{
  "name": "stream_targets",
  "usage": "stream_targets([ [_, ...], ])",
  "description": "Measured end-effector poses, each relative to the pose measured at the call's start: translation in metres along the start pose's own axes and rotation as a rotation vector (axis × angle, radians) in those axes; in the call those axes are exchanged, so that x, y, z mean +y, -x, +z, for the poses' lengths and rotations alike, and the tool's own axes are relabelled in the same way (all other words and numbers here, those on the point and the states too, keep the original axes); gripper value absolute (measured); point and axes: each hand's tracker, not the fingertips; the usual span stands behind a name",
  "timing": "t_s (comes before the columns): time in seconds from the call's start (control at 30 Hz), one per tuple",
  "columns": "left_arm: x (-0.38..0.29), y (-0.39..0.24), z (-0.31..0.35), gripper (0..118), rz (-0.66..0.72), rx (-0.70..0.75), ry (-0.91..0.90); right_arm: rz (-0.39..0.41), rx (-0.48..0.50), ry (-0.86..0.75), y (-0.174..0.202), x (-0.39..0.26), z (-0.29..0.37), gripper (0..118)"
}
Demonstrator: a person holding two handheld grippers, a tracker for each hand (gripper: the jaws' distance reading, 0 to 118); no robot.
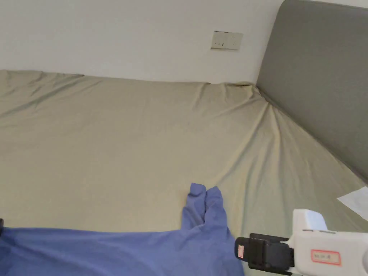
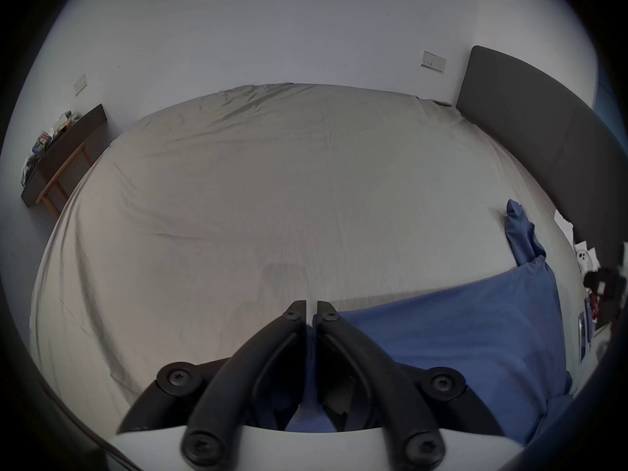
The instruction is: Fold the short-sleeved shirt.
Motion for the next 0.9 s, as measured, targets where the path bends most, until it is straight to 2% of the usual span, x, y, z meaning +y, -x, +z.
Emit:
stream_targets([
  [0.1, 0.003, 0.002, 0.004, 3, -0.008, -0.002, 0.000, -0.038, 0.006, 0.032, 0.004, 0.032, -0.037, 82],
  [0.2, 0.006, 0.005, 0.009, 3, -0.021, 0.008, -0.008, -0.048, -0.012, 0.047, 0.016, 0.051, -0.065, 83],
  [0.27, 0.006, 0.009, 0.009, 3, -0.018, 0.015, -0.012, 0.008, -0.030, 0.132, 0.023, 0.060, -0.083, 83],
  [0.33, 0.006, 0.011, 0.010, 3, -0.015, 0.019, -0.012, 0.028, -0.093, 0.137, 0.028, 0.058, -0.095, 83],
  [0.47, 0.001, 0.014, 0.009, 3, -0.057, 0.072, -0.016, 0.039, -0.082, 0.158, 0.029, 0.050, -0.099, 83],
  [0.6, -0.004, 0.021, 0.002, 3, -0.019, 0.083, -0.002, 0.041, -0.068, 0.201, 0.032, 0.044, -0.104, 82],
  [0.67, -0.006, 0.019, 0.000, 3, -0.006, 0.076, 0.006, 0.058, -0.085, 0.205, 0.035, 0.041, -0.107, 70],
  [0.7, -0.007, 0.017, -0.001, 3, -0.011, 0.076, 0.011, 0.075, -0.086, 0.186, 0.037, 0.040, -0.107, 50],
  [0.77, -0.008, 0.015, -0.002, 3, -0.035, 0.083, 0.023, 0.089, -0.089, 0.164, 0.042, 0.040, -0.107, 30],
  [0.8, -0.008, 0.014, -0.001, 3, -0.041, 0.085, 0.026, 0.112, -0.137, 0.174, 0.042, 0.042, -0.106, 9],
  [0.87, -0.008, 0.015, 0.002, 3, -0.032, 0.080, 0.026, 0.099, -0.154, 0.160, 0.035, 0.046, -0.101, 5],
  [0.9, -0.007, 0.016, 0.005, 3, -0.017, 0.069, 0.021, 0.052, -0.111, 0.151, 0.029, 0.048, -0.095, 5],
])
